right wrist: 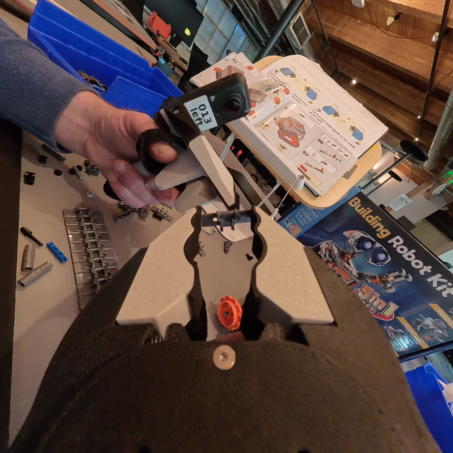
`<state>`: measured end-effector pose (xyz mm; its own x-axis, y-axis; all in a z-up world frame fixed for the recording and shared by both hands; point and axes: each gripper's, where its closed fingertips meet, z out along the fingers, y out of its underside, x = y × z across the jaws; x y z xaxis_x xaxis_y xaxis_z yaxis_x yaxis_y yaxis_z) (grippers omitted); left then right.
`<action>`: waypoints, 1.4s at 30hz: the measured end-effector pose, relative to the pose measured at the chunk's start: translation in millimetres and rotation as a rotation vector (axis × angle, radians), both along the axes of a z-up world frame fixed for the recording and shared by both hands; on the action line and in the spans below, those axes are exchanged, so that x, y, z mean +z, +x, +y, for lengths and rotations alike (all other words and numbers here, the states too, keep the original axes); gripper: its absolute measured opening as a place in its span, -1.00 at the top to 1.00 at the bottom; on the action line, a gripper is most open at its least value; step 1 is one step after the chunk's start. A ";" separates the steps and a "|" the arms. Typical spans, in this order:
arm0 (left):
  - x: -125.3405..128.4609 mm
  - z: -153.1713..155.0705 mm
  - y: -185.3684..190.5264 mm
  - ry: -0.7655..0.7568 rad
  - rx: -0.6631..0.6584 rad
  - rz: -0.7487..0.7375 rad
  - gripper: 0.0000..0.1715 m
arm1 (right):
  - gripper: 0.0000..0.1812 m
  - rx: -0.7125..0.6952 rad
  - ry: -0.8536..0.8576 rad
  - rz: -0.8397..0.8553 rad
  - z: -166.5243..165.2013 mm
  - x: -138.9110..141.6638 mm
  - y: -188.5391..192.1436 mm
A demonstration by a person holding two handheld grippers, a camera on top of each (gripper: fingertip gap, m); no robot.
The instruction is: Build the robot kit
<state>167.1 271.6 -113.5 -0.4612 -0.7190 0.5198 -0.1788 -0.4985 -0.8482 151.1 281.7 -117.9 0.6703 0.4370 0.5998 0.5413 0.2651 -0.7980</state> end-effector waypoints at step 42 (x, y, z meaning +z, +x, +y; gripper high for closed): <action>-33.1 2.7 16.4 0.480 0.219 0.175 0.78 | 0.58 -0.205 0.007 -0.288 15.5 -26.7 22.1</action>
<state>183.4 274.3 -146.6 -0.2103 -0.9635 0.1657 -0.2728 -0.1049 -0.9563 173.2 297.2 -144.6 0.5466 0.3062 0.7794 0.7865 0.1320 -0.6034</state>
